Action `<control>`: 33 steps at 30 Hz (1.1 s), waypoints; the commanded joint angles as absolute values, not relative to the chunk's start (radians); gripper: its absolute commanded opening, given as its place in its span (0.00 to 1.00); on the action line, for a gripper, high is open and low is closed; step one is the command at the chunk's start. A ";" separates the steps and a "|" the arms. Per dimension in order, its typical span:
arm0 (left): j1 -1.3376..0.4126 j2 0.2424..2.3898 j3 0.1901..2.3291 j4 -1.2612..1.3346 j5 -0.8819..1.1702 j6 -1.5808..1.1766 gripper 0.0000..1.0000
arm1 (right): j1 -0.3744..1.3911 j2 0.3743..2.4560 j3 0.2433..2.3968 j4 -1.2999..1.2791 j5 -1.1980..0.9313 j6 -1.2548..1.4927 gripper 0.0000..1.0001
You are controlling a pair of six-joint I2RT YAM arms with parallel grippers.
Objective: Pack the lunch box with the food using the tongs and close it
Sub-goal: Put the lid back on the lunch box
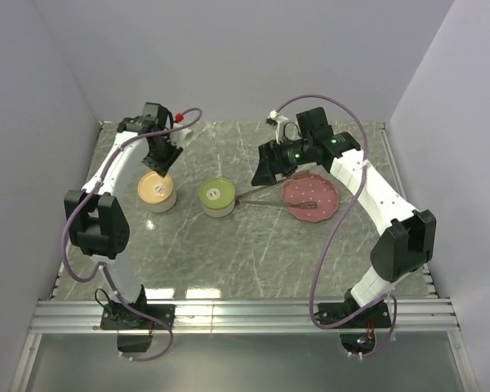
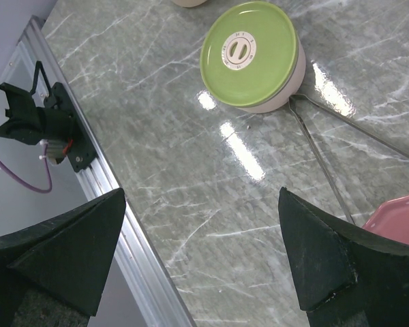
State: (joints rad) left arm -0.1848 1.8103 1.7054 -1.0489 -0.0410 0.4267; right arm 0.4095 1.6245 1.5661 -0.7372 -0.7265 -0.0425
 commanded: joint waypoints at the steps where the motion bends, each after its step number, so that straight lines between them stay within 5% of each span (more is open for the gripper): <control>1: -0.127 1.801 1.707 -0.984 0.023 0.374 0.43 | 0.402 1.595 1.595 -0.736 -0.745 -0.046 1.00; 33: -0.084 1.902 1.295 -0.804 0.126 0.342 0.40 | 0.402 1.600 1.589 -0.746 -0.738 -0.055 1.00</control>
